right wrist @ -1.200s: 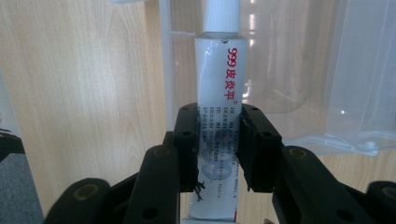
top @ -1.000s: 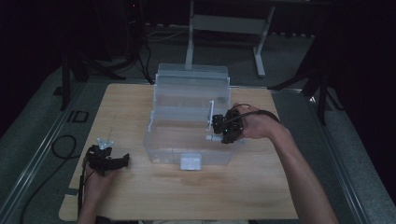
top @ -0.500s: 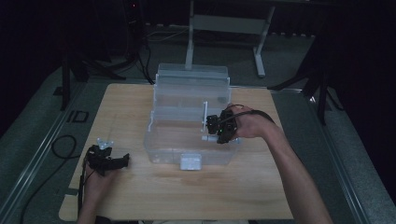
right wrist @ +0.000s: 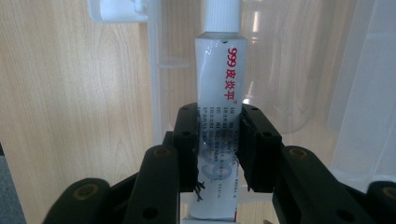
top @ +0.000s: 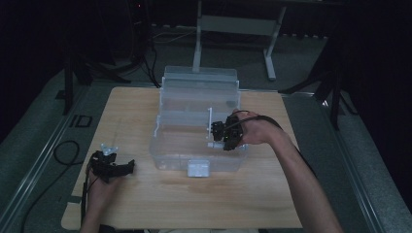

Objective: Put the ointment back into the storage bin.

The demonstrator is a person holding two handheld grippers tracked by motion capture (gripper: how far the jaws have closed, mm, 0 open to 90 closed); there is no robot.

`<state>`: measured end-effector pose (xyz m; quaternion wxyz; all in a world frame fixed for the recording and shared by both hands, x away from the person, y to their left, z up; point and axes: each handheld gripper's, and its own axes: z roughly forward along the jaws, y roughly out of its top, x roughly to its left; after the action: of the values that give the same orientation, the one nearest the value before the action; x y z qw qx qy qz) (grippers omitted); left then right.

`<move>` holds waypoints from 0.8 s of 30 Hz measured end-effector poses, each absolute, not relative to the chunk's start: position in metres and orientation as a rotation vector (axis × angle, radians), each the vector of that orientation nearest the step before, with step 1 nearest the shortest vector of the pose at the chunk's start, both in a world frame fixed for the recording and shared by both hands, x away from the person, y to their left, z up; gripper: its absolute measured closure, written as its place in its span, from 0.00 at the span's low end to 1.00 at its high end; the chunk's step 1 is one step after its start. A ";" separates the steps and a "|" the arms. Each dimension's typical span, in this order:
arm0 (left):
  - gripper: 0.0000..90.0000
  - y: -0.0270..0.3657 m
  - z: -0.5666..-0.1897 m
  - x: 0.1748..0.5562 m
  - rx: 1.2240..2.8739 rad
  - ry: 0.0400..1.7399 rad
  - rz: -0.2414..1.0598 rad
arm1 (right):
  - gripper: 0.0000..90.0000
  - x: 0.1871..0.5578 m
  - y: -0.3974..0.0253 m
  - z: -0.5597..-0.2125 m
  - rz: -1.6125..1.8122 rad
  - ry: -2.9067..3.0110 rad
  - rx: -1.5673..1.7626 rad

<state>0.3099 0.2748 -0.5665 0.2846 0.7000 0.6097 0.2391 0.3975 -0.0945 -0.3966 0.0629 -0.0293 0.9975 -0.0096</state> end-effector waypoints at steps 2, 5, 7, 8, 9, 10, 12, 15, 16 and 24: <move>0.04 0.275 -0.567 0.310 1.873 1.631 0.640 | 0.78 0.398 -0.093 -0.398 -0.032 3.016 -0.093; 0.04 0.275 -0.567 0.310 1.873 1.631 0.640 | 0.78 0.398 -0.093 -0.399 -0.041 3.019 -0.093; 0.04 0.275 -0.567 0.310 1.873 1.631 0.640 | 0.78 0.398 -0.093 -0.399 -0.040 3.018 -0.097; 0.04 0.275 -0.567 0.310 1.873 1.631 0.640 | 0.78 0.398 -0.092 -0.400 -0.043 3.018 -0.092; 0.04 0.275 -0.567 0.310 1.873 1.631 0.640 | 0.78 0.398 -0.092 -0.400 -0.043 3.018 -0.092; 0.04 0.275 -0.567 0.310 1.873 1.631 0.640 | 0.78 0.399 -0.092 -0.400 -0.040 3.017 -0.090; 0.04 0.275 -0.567 0.310 1.873 1.631 0.640 | 0.78 0.399 -0.092 -0.400 -0.037 3.016 -0.094; 0.04 0.275 -0.567 0.310 1.872 1.631 0.640 | 0.78 0.399 -0.091 -0.401 -0.031 3.020 -0.097; 0.04 0.275 -0.567 0.310 1.873 1.631 0.640 | 0.78 0.400 -0.090 -0.402 -0.034 3.019 -0.098; 0.04 0.275 -0.567 0.310 1.872 1.631 0.640 | 0.78 0.400 -0.087 -0.406 -0.050 3.019 -0.113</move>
<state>0.3099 0.2748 -0.5666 0.2849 0.6999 0.6096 0.2393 0.4003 -0.0867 -0.4065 0.0599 -0.0374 0.9974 -0.0164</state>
